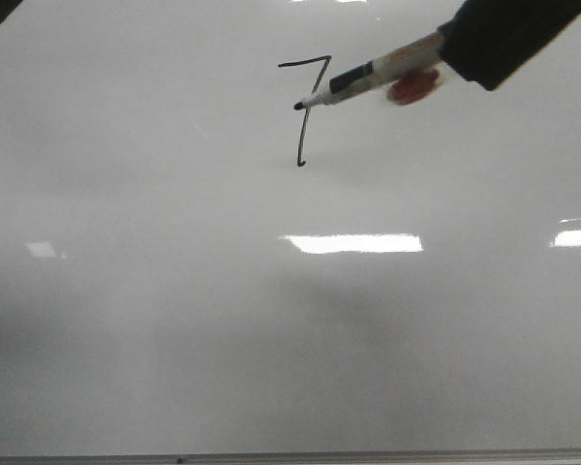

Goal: Write number 7 on whiteboard

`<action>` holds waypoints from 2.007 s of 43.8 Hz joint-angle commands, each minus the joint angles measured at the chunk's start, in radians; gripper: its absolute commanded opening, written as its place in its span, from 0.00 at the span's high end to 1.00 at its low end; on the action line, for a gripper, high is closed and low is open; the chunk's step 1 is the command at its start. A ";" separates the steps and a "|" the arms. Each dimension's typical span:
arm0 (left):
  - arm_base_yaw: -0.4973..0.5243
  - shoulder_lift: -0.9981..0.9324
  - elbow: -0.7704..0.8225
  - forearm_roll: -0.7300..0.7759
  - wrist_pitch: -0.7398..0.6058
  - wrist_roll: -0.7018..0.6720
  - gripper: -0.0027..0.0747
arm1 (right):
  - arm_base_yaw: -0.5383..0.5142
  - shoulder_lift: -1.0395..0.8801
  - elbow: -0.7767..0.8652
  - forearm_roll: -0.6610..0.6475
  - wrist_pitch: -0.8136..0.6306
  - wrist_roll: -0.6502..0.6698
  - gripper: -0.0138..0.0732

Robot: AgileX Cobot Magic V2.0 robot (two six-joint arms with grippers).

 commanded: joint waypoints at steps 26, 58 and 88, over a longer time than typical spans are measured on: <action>-0.398 0.263 -0.223 -0.089 -0.087 0.069 0.44 | 0.004 -0.165 0.021 0.277 0.135 -0.304 0.96; -0.409 0.299 -0.238 -0.094 -0.088 0.069 0.96 | 0.004 -0.165 0.021 0.294 0.125 -0.304 0.86; -0.315 0.141 -0.250 0.823 0.057 -0.882 0.98 | 0.003 -0.290 0.016 -0.235 0.112 0.321 0.33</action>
